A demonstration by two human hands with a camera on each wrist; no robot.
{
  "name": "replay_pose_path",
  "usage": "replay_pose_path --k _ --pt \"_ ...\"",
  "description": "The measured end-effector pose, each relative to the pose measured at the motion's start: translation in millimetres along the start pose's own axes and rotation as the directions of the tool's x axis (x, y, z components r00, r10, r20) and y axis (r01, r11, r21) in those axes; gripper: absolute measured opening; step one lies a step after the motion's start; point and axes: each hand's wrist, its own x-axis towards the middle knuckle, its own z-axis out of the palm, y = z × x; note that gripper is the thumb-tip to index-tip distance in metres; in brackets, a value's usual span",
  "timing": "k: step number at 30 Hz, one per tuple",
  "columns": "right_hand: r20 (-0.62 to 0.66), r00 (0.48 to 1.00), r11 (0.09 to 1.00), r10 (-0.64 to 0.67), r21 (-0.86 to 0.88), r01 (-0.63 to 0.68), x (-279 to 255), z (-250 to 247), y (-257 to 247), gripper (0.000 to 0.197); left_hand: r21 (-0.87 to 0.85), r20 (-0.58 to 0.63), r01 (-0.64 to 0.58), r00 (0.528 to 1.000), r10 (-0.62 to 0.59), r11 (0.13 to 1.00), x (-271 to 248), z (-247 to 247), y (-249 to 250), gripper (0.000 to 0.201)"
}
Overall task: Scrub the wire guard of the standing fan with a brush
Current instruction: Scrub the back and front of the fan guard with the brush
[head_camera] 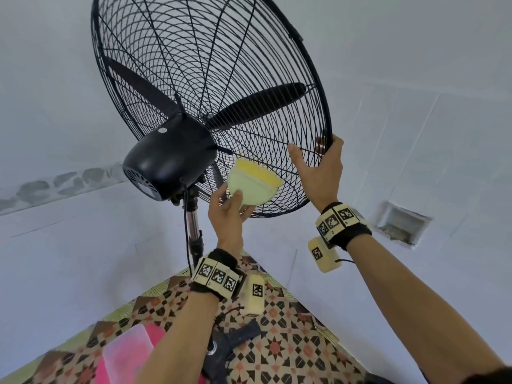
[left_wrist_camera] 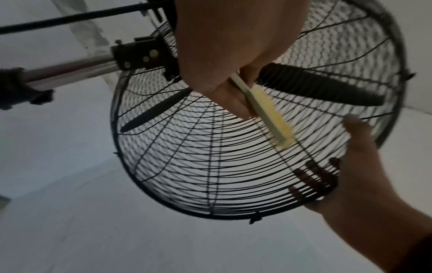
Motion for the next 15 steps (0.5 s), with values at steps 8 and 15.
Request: replay_pose_path --k 8,15 --pt "-0.014 1.0 1.0 0.006 -0.017 -0.006 0.2 -1.8 4.1 0.081 0.009 -0.089 0.103 0.991 -0.101 0.995 -2.6 -1.8 -18.2 0.036" --pt "-0.052 0.999 1.0 -0.011 -0.021 0.01 1.1 4.0 5.9 0.081 -0.004 0.008 -0.018 1.0 0.018 1.0 2.9 6.9 -4.1 0.036"
